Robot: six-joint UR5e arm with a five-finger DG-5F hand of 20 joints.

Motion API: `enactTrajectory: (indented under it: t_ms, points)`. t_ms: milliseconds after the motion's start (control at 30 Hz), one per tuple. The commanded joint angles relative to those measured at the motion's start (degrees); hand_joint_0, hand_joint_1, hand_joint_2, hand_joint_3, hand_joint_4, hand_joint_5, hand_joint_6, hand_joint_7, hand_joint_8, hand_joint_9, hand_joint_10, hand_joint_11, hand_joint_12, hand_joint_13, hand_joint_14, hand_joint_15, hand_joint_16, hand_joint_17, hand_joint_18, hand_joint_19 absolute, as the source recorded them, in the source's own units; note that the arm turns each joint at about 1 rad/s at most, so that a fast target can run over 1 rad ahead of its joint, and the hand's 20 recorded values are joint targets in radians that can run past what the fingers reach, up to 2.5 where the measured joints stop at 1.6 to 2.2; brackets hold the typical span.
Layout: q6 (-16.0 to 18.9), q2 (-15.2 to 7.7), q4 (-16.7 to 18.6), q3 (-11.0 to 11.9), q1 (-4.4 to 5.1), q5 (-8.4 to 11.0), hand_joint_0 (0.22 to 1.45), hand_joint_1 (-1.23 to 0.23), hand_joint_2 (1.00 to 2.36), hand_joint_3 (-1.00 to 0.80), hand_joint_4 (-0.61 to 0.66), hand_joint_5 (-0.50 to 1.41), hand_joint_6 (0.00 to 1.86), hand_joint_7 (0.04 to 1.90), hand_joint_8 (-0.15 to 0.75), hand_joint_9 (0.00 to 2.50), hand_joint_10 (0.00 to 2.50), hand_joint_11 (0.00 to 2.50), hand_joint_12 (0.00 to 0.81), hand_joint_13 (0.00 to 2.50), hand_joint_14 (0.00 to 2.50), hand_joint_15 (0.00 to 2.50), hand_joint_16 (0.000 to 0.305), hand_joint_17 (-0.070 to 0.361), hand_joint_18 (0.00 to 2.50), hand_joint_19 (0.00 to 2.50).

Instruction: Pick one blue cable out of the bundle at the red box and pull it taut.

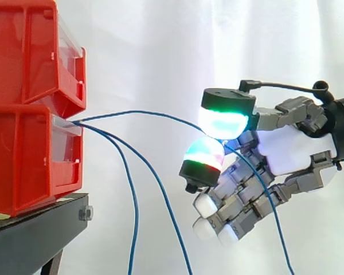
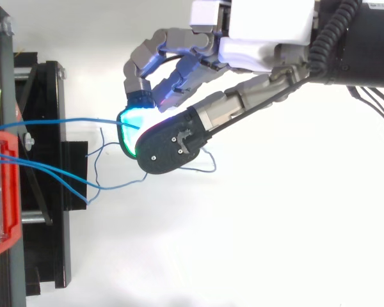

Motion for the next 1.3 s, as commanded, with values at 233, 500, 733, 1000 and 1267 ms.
enactTrajectory:
  t_ms: [233,500,733,1000,1267]
  points:
    - [0.0,0.0,0.0,0.1,-0.04,0.0,0.59,-0.76,1.01,-0.19,0.12,-0.1,0.91,1.07,0.382,0.88,0.01,0.5,0.364,0.71,0.01,0.32,0.055,0.123,0.61,0.23]
    - [0.0,0.0,-0.4,0.1,-0.13,0.0,0.61,-0.82,1.01,-0.15,0.21,-0.08,0.89,1.17,0.384,0.92,0.01,0.54,0.356,0.76,0.01,0.37,0.052,0.117,0.64,0.24]
    - [-0.3,1.0,-2.8,0.1,-0.13,-0.09,0.61,-0.8,1.01,-0.16,0.22,-0.08,0.89,1.19,0.384,0.94,0.01,0.58,0.354,0.76,0.01,0.39,0.052,0.116,0.64,0.25]
    - [-0.4,1.9,-8.0,0.2,-0.04,1.58,0.61,-0.78,1.01,-0.17,0.2,-0.09,0.9,1.15,0.391,0.98,0.01,0.67,0.36,0.76,0.01,0.39,0.052,0.118,0.64,0.26]
    - [1.9,2.0,-14.8,0.6,-0.4,2.64,0.61,-0.76,1.01,-0.18,0.17,-0.1,0.91,1.09,0.401,1.11,0.01,0.89,0.358,0.77,0.01,0.4,0.052,0.117,0.64,0.27]
